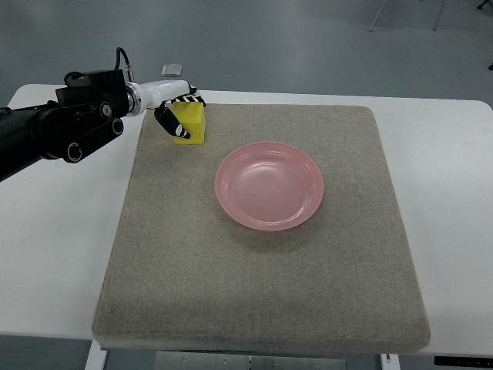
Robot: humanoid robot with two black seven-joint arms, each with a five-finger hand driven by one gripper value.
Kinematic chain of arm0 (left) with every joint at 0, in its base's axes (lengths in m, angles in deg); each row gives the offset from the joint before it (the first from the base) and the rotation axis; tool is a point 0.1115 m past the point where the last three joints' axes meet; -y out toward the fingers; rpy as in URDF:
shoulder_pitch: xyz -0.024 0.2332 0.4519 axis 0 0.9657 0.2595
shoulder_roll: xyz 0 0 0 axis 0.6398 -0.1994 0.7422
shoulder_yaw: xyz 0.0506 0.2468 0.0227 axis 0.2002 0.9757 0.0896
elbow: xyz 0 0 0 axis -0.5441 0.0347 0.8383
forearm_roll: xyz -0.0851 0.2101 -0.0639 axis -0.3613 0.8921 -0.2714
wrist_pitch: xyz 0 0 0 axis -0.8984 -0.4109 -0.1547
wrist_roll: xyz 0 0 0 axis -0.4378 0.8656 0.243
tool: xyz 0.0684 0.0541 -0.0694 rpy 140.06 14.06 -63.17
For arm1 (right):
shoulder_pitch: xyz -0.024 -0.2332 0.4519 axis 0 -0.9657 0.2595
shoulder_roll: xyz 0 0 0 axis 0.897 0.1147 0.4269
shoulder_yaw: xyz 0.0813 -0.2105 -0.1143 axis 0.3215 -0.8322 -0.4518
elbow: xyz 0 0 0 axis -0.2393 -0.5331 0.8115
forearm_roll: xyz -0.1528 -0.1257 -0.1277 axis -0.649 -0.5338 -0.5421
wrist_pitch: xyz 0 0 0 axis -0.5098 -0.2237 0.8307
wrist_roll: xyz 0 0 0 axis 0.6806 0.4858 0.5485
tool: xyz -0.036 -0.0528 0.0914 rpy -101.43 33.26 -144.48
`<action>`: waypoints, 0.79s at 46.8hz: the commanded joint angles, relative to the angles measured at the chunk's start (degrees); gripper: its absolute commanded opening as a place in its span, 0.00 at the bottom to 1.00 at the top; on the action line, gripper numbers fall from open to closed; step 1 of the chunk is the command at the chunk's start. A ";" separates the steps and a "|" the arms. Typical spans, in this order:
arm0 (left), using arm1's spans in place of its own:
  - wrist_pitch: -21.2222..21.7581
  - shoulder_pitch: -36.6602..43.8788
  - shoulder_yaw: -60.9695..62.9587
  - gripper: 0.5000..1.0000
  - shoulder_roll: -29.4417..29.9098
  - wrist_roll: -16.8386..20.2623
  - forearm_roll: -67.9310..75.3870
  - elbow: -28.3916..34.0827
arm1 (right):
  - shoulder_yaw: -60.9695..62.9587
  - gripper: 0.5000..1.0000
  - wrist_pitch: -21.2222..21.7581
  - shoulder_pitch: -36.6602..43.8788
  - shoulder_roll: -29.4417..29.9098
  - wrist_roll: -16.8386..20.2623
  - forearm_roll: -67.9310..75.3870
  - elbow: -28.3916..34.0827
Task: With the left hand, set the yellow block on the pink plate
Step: 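Carry the yellow cube over the pink plate and lower it in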
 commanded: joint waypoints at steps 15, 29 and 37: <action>-0.44 -2.63 0.00 0.00 2.18 0.07 -0.51 -0.71 | 0.00 0.85 0.00 0.00 0.00 0.00 0.00 0.00; -0.62 -4.30 -1.23 0.00 10.36 0.07 -0.69 -23.98 | 0.00 0.85 0.00 0.00 0.00 0.00 0.00 0.00; -0.71 -3.51 -2.55 0.00 11.59 0.07 -0.34 -32.87 | 0.00 0.85 0.00 0.00 0.00 0.00 0.00 0.00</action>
